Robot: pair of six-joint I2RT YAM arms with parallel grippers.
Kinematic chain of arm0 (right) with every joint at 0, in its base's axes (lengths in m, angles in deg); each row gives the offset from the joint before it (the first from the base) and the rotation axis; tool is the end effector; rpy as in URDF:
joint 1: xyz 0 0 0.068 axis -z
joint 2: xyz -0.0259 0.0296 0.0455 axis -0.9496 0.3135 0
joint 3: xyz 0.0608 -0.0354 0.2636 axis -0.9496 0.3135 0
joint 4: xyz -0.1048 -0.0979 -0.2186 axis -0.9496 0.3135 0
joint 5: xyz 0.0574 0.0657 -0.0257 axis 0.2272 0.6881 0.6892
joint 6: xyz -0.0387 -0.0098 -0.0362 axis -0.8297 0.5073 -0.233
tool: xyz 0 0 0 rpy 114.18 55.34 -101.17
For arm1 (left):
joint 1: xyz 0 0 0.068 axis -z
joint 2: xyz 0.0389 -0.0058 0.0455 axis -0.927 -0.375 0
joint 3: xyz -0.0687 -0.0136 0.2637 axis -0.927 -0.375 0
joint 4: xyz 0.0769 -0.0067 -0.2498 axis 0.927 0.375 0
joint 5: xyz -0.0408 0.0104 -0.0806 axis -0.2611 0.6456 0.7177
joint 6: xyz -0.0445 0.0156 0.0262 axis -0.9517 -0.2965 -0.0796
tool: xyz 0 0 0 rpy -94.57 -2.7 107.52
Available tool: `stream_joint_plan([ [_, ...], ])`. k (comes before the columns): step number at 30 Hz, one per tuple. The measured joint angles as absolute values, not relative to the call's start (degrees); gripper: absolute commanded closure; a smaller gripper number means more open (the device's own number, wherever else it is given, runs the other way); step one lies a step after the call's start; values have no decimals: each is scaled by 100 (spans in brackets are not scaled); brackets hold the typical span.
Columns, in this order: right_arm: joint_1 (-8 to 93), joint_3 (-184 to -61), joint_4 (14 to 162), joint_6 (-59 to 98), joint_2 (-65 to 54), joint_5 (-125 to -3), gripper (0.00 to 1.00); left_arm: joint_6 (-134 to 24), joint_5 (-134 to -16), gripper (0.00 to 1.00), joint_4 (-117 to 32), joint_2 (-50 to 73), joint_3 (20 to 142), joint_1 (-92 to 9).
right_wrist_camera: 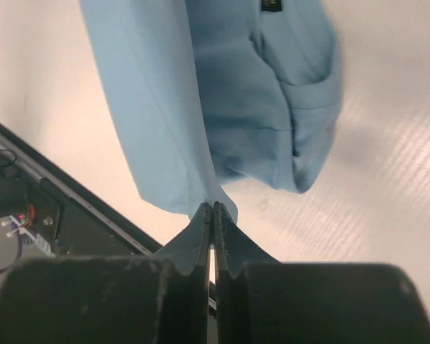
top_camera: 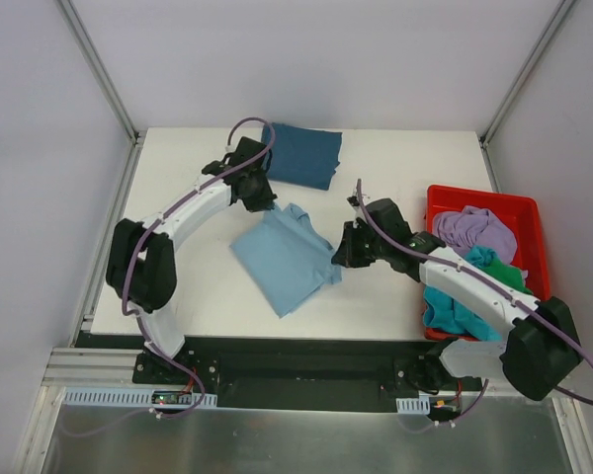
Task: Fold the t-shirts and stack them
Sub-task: Fold the long partially folded tshirt into a neat square
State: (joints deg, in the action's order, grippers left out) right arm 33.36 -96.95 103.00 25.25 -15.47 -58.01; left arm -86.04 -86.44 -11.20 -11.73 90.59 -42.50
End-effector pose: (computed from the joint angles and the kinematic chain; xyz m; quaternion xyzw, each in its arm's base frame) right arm 0.2086 0.1755 0.2654 -0.2482 0.8552 0.2838 0.3556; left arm 0.3519 -0.1656 0.2819 -0.1484 0.9143 -0.1907 0.3251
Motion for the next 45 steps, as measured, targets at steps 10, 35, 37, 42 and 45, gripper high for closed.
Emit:
stream_joint_plan([
  [10,3740,-9664,10262,2460,-601,-6214,60,-8418,-8192,59,-1199,-2428,9708,-4246],
  [35,3281,-9644,9635,2740,-362,-5303,4,-7579,-6258,1,-1710,-2522,10025,-4283],
  [37,3323,-9649,9635,2790,-65,-5379,4,-7576,-6244,1,-1752,-3018,10338,-4283],
  [42,3607,-9738,9644,2871,569,-5454,4,-7579,-6491,1,-1857,-3805,10687,-4283],
  [45,3837,-9946,9600,2912,785,-5386,4,-7601,-6590,1,-1894,-3894,10679,-4292],
])
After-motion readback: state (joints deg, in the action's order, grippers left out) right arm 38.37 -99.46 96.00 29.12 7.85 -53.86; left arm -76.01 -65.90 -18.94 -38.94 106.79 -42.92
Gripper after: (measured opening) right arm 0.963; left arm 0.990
